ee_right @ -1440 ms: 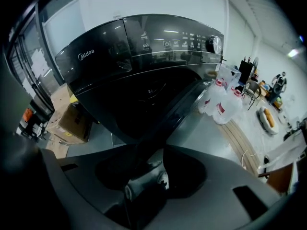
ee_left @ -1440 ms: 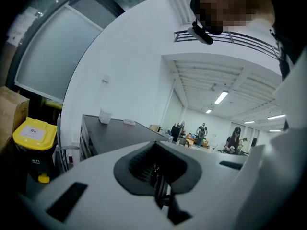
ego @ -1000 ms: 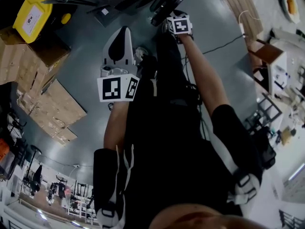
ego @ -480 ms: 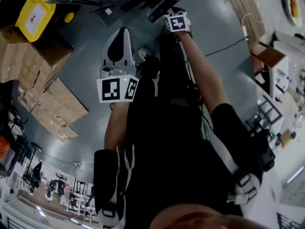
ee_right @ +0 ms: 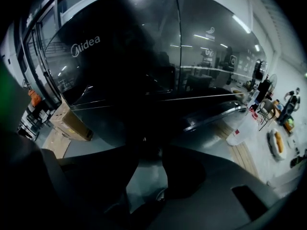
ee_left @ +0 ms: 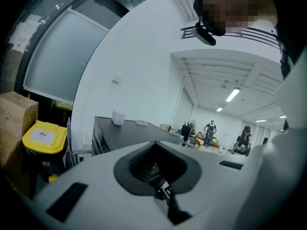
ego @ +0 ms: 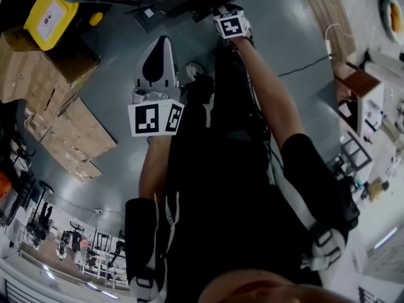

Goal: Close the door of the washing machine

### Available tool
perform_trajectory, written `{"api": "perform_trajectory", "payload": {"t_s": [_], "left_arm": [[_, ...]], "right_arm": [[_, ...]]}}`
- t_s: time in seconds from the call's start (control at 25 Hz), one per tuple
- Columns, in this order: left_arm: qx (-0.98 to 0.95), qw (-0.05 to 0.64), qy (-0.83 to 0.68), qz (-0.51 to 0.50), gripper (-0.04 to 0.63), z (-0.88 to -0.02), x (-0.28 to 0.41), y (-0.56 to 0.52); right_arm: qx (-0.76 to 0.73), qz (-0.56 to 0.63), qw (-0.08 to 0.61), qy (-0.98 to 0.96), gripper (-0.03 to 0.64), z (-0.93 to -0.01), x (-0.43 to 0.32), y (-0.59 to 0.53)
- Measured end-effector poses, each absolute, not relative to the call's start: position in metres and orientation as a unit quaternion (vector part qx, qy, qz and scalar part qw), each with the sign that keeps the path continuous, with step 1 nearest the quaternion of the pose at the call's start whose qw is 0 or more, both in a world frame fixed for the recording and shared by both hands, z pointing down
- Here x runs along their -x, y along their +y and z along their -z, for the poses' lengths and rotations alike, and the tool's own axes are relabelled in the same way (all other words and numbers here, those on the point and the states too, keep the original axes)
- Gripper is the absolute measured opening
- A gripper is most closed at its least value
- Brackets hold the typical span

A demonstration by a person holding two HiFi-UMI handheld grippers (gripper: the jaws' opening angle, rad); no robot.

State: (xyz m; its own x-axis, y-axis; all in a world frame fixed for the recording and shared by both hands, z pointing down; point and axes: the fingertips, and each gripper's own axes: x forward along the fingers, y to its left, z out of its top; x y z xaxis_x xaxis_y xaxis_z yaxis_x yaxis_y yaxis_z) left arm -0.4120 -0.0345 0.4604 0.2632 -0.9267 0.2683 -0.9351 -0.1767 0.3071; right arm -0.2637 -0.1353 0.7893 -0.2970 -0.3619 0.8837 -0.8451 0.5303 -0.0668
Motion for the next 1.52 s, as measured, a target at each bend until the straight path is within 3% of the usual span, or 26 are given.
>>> {"api": "perform_trajectory", "payload": {"t_s": [0.64, 1.04, 1.52], "left_arm": [[-0.755, 0.214, -0.619, -0.004, 0.006, -0.457, 0.399, -0.055], [-0.755, 0.168, -0.634, 0.023, 0.006, -0.401, 0.395, -0.055], [-0.747, 0.140, -0.648, 0.051, 0.006, -0.341, 0.390, -0.047]], "right_arm": [[-0.394, -0.274, 0.419, -0.771, 0.135, -0.760, 0.262, -0.135], [-0.446, -0.210, 0.256, -0.831, 0.044, -0.582, 0.234, -0.137], [-0.477, -0.118, 0.072, -0.868, 0.018, -0.369, 0.209, -0.110]]}}
